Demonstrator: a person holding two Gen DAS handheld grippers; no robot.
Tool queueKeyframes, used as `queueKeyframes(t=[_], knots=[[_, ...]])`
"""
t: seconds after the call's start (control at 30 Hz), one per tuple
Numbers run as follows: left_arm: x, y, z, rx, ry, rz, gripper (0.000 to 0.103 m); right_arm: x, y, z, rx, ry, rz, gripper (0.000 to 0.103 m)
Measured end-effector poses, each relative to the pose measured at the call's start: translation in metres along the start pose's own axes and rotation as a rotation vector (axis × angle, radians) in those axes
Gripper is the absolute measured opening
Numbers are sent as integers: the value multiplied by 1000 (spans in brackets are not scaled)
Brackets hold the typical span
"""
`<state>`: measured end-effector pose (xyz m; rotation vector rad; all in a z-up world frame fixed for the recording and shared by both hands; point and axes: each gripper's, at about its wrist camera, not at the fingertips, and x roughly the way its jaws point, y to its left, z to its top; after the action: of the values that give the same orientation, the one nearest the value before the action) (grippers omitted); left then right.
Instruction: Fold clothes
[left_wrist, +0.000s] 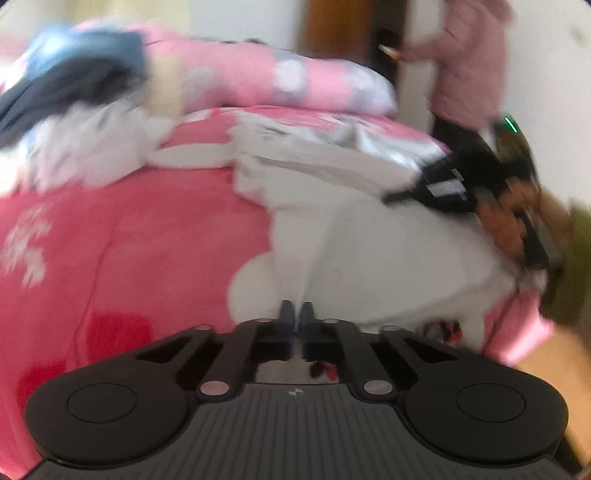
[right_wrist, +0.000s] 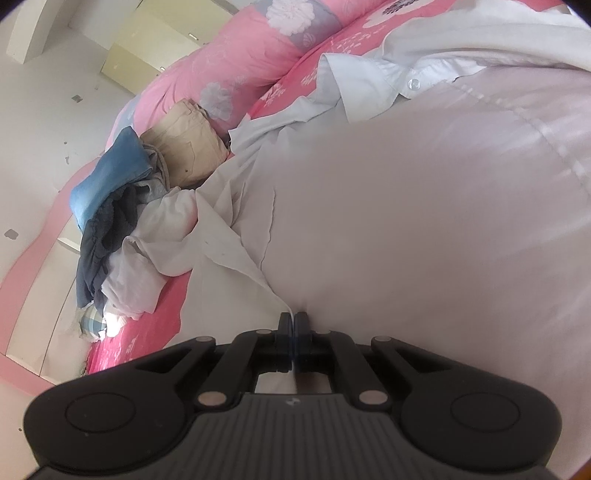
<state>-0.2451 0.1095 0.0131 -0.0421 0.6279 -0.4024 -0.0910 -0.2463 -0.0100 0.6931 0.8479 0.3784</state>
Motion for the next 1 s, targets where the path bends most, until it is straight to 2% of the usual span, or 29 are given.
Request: queueKeyframes(t=[0.03,0.13,0.23,0.37,0.47,0.6,0.67,0.7,0.77,0.8,0.87,0.93,1.0], knots=[[-2,5,1,-58,-10,6,0,-1,1,0,-3,1,-1,0],[-17,13,3,-146,-21,-27,0,-6,7,-1,-20,5,-6,0],[-31,20,-1,-229,8,-99,0,-18,19,-6,-72,1,4,0],[-26,25,-15,-314,91,-119,0,-26,30,-15,-145,7,-21,0],[-27,25,-19,-334,107,-112,0,-26,35,-20,-179,19,-57,0],[-25,23,-18,-300,108,-95,0,-30,43,-23,-230,8,-75,0],[-22,22,-18,-278,132,-94,2,-25,43,-24,-258,20,-111,1],[-20,22,-18,-267,144,-94,4,-24,44,-26,-272,27,-129,2],[-23,22,-18,-254,149,-96,21,-22,47,-28,-304,32,-154,2],[-27,23,-18,-251,138,-96,24,-22,49,-29,-317,33,-165,3],[-34,27,-18,-250,117,-94,31,-26,52,-29,-330,27,-177,12],[-41,30,-15,-262,95,-90,34,-33,57,-29,-346,7,-194,34],[-45,34,-11,-280,75,-96,37,-44,62,-30,-360,-13,-202,42]])
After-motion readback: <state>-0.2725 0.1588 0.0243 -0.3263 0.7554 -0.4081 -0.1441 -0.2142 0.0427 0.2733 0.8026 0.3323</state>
